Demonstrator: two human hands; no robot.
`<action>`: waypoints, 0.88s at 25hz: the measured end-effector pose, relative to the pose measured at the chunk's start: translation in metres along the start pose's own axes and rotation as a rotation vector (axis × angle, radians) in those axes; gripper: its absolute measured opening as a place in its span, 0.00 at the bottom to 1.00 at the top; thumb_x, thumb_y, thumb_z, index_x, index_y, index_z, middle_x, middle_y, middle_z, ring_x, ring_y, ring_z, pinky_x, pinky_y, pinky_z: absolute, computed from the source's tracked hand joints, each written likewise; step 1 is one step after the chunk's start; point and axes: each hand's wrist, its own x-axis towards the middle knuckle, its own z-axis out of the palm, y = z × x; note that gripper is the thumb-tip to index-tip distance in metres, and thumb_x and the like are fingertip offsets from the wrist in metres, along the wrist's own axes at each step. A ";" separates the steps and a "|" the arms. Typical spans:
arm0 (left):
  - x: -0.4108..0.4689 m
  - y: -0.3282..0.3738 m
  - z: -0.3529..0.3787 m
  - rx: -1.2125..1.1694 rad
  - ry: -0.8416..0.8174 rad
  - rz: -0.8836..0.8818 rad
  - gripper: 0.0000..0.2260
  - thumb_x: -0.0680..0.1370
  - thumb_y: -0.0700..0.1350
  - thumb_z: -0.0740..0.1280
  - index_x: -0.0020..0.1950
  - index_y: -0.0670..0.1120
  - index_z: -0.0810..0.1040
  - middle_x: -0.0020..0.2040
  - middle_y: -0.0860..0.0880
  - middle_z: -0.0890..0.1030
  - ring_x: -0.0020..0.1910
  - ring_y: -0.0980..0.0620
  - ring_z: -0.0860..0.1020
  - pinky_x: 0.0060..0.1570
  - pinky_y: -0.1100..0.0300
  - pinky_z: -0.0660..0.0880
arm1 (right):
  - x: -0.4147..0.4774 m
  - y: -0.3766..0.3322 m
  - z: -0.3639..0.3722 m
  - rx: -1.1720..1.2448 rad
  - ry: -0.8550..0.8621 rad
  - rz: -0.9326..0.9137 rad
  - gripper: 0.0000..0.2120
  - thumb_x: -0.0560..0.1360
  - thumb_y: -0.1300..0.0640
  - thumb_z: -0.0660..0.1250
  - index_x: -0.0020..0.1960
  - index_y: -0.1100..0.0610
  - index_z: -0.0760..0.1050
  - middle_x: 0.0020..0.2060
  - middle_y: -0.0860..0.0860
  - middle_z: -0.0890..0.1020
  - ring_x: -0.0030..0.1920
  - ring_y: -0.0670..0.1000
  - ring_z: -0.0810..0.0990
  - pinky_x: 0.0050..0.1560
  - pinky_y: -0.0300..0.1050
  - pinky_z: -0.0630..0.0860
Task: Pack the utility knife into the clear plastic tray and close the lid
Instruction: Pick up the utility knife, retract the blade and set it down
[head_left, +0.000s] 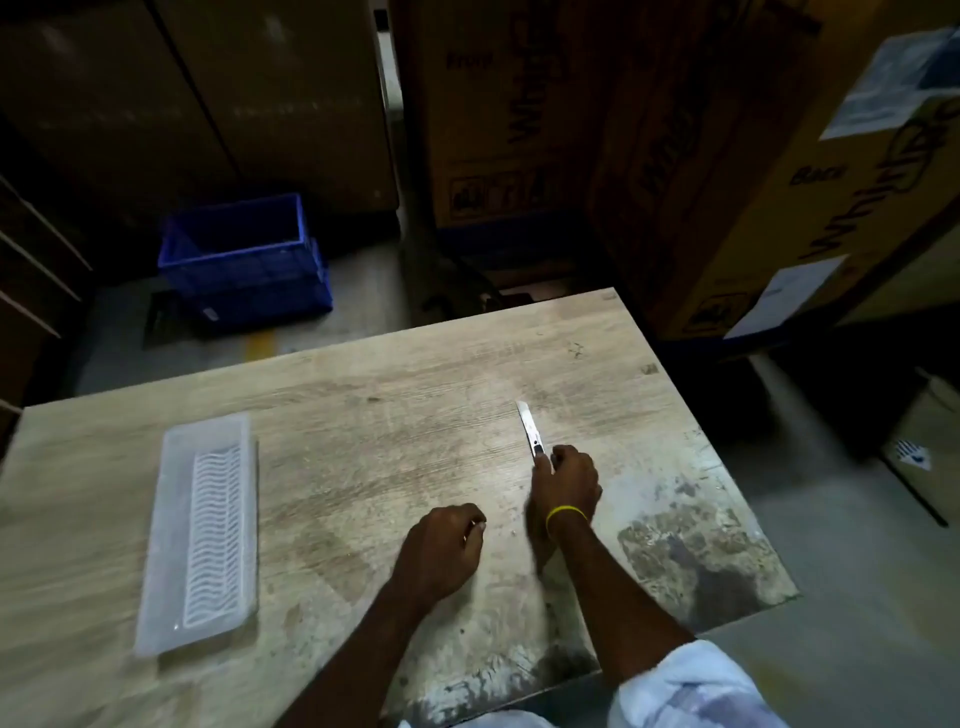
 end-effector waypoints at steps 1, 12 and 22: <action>0.001 -0.003 0.003 -0.047 0.021 -0.008 0.11 0.76 0.51 0.61 0.47 0.50 0.82 0.40 0.51 0.85 0.41 0.49 0.82 0.40 0.54 0.77 | 0.003 -0.001 0.001 0.002 0.003 0.002 0.11 0.74 0.49 0.68 0.45 0.57 0.79 0.46 0.58 0.82 0.51 0.63 0.80 0.49 0.52 0.73; -0.009 -0.009 0.012 -0.170 -0.001 -0.149 0.12 0.76 0.52 0.62 0.47 0.50 0.83 0.38 0.53 0.85 0.37 0.53 0.81 0.40 0.54 0.79 | 0.017 -0.018 0.002 -0.168 -0.050 0.027 0.13 0.71 0.48 0.71 0.43 0.58 0.84 0.43 0.58 0.85 0.47 0.62 0.83 0.46 0.50 0.78; -0.011 -0.016 0.008 -0.194 0.003 -0.185 0.10 0.75 0.50 0.64 0.48 0.50 0.84 0.39 0.54 0.85 0.38 0.57 0.81 0.42 0.57 0.79 | 0.017 -0.025 -0.001 0.037 -0.177 0.181 0.14 0.61 0.50 0.75 0.42 0.57 0.83 0.42 0.57 0.86 0.48 0.61 0.84 0.46 0.49 0.80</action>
